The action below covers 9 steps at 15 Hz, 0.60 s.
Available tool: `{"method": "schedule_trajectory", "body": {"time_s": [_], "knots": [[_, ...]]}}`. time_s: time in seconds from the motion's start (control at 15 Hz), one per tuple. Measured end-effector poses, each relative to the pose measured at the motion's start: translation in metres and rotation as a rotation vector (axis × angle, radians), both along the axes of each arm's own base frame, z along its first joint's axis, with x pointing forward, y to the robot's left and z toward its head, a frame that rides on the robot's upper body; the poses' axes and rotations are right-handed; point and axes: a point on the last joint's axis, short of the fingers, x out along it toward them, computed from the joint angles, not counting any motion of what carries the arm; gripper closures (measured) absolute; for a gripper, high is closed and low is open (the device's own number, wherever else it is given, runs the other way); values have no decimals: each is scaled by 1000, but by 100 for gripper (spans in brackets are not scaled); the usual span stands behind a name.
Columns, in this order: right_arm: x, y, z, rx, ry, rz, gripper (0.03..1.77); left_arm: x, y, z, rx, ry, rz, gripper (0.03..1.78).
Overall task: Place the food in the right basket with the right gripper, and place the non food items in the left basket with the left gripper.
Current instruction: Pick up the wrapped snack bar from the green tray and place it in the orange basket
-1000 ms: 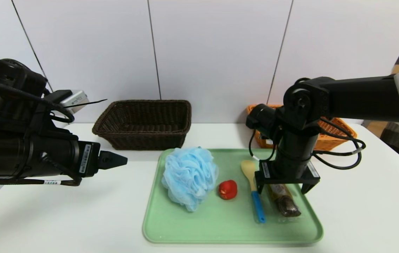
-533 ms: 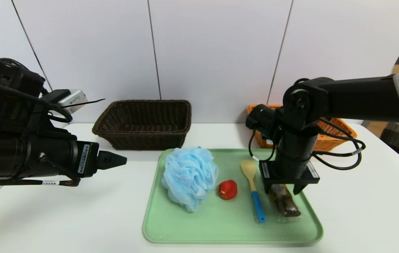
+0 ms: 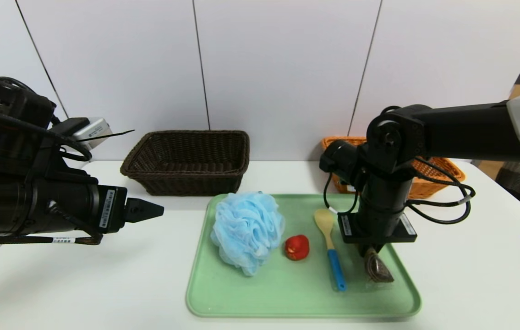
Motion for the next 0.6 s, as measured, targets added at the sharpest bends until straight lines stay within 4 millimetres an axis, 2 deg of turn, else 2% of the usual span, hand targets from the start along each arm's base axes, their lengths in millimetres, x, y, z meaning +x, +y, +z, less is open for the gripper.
{"method": "schedule_trajectory", "body": {"time_s": [0.27, 0.4, 0.6], "knots": [[-2, -1, 7, 18, -14, 1, 164, 0, 0, 0, 1, 0, 1, 12], [-9, 0, 20, 42, -45, 14, 164, -1, 0, 0, 0, -3, 1, 12], [-24, 1, 52, 98, -132, 40, 164, -3, 2, -1, 19, -5, 13, 12]]}}
